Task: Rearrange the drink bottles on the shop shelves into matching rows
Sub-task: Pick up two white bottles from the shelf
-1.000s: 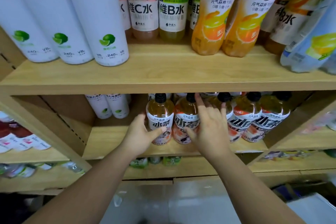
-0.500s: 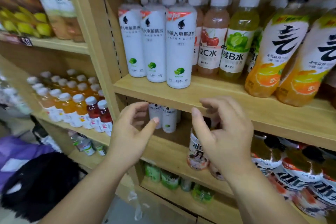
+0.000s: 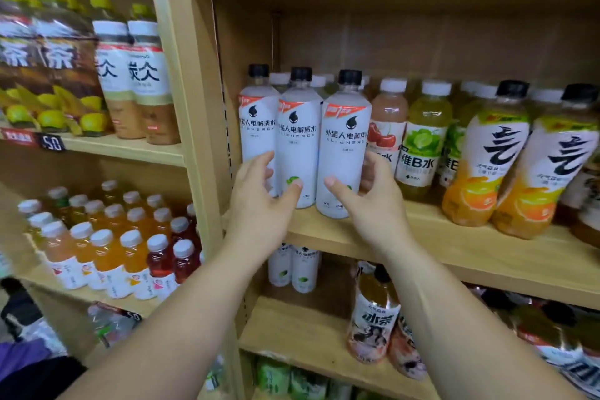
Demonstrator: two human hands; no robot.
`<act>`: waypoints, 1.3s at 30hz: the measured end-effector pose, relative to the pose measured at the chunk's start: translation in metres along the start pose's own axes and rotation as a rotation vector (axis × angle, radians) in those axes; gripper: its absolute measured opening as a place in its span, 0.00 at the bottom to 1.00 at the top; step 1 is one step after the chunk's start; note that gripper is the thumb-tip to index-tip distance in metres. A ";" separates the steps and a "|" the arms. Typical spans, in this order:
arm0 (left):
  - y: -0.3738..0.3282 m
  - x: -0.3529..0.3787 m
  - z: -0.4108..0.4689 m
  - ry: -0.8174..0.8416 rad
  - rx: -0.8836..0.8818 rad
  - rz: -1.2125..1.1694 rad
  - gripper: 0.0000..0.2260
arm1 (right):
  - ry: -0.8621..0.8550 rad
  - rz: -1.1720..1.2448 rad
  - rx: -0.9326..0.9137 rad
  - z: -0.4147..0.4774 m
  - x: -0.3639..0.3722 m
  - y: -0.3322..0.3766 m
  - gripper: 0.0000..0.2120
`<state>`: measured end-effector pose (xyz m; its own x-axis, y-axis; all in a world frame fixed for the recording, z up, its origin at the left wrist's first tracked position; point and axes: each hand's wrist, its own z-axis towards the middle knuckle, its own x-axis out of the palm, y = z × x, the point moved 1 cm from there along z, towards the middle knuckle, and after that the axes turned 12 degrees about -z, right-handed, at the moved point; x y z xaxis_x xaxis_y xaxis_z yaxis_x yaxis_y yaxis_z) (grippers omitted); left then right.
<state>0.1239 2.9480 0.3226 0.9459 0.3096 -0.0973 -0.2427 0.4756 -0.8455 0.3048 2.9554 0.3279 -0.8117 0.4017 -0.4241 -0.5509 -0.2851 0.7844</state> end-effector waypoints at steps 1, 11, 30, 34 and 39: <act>0.003 0.002 0.002 0.011 0.008 -0.016 0.27 | -0.001 -0.015 0.015 0.001 0.001 0.000 0.33; 0.015 0.017 0.011 0.051 0.012 -0.070 0.32 | 0.060 -0.116 0.056 -0.001 0.003 -0.001 0.31; 0.007 0.040 0.014 -0.135 -0.031 0.038 0.35 | -0.027 -0.168 0.122 -0.009 -0.009 -0.007 0.32; 0.005 0.045 0.017 -0.193 -0.048 0.076 0.33 | -0.012 -0.171 0.121 -0.008 -0.009 -0.007 0.30; -0.002 0.052 0.018 -0.240 -0.065 0.117 0.33 | 0.049 -0.202 0.083 -0.003 -0.018 -0.006 0.31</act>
<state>0.1694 2.9785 0.3284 0.8321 0.5495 -0.0754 -0.3256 0.3739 -0.8685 0.3221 2.9466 0.3298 -0.6959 0.4002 -0.5962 -0.6871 -0.1296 0.7149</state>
